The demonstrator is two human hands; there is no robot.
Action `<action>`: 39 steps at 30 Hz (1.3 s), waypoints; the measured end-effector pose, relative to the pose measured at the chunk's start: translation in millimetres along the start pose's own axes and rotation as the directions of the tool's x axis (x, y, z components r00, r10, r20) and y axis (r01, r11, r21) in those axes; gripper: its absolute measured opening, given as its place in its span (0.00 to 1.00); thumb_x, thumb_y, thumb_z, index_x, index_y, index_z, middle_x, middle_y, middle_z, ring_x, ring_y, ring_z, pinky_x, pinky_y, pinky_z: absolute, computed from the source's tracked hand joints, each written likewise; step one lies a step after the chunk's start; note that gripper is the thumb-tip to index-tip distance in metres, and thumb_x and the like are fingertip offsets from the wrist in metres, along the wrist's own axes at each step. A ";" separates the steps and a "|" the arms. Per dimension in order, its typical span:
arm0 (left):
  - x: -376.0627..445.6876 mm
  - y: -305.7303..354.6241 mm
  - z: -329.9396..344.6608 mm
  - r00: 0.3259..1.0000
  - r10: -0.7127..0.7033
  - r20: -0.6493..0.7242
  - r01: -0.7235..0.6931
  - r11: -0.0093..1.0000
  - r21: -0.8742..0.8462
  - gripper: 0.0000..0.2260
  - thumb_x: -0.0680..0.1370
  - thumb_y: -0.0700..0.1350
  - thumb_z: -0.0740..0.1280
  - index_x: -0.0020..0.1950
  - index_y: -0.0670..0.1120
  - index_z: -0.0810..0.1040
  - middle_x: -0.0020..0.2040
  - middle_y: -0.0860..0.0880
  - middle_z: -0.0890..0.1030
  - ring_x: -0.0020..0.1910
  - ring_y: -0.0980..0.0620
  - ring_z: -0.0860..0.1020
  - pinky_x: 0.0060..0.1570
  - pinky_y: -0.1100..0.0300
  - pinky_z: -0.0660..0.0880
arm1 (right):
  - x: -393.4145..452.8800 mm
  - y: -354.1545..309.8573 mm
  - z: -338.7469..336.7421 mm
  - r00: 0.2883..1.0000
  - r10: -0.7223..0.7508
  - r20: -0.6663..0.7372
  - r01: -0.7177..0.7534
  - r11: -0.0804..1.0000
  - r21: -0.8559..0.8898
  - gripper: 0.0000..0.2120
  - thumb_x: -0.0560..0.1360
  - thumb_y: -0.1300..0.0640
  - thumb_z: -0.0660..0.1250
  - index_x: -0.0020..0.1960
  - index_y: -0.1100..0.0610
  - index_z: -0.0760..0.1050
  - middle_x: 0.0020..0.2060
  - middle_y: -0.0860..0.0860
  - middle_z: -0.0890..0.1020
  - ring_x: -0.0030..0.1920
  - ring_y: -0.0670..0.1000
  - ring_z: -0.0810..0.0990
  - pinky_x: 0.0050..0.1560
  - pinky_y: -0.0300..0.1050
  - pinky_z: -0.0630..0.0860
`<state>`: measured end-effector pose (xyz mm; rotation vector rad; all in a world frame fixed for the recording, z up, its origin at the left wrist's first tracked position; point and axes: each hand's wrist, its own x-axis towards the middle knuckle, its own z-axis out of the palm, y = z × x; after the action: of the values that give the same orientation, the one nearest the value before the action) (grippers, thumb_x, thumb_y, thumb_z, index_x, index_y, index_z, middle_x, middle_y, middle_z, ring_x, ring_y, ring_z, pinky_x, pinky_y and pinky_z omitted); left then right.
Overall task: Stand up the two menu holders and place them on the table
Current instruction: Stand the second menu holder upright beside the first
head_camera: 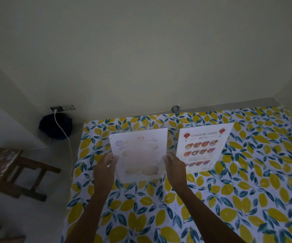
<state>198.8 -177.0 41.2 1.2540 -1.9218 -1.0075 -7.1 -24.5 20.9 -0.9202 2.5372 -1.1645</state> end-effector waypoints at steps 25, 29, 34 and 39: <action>-56.0 35.8 21.9 0.959 -0.274 -0.069 0.282 0.947 0.156 0.26 0.76 0.50 0.71 0.70 0.42 0.69 0.66 0.42 0.77 0.62 0.42 0.77 0.58 0.48 0.75 | -5.0 24.6 -64.0 0.939 -0.127 0.319 0.077 0.983 0.165 0.14 0.80 0.54 0.62 0.64 0.56 0.77 0.56 0.54 0.83 0.56 0.53 0.82 0.56 0.49 0.79; -95.4 54.1 55.2 0.970 -0.227 -0.086 0.241 0.944 0.226 0.23 0.76 0.51 0.71 0.66 0.42 0.71 0.60 0.43 0.79 0.56 0.44 0.79 0.52 0.51 0.76 | -4.2 59.6 -92.8 0.906 -0.168 0.389 0.144 0.985 0.091 0.15 0.79 0.54 0.63 0.64 0.55 0.76 0.59 0.52 0.82 0.57 0.51 0.80 0.57 0.44 0.76; -127.5 80.2 108.9 0.972 -0.237 0.004 0.226 0.933 0.282 0.25 0.76 0.55 0.69 0.70 0.46 0.69 0.61 0.46 0.78 0.57 0.46 0.79 0.52 0.49 0.78 | 4.1 108.5 -143.6 0.890 -0.195 0.413 0.200 0.979 0.031 0.16 0.76 0.53 0.63 0.63 0.51 0.77 0.59 0.52 0.81 0.59 0.52 0.79 0.60 0.52 0.78; -135.6 108.2 157.7 0.985 -0.163 0.061 0.137 0.941 0.308 0.20 0.76 0.52 0.70 0.64 0.44 0.73 0.59 0.44 0.78 0.56 0.44 0.79 0.49 0.52 0.77 | 18.9 149.2 -193.0 0.917 -0.154 0.368 0.190 0.980 -0.064 0.15 0.78 0.53 0.63 0.63 0.53 0.76 0.59 0.53 0.80 0.59 0.54 0.79 0.59 0.52 0.78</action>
<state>68.6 17.9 40.1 1.5729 -2.1330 -0.8746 -170.7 156.3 41.0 -1.2744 2.2652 -0.8204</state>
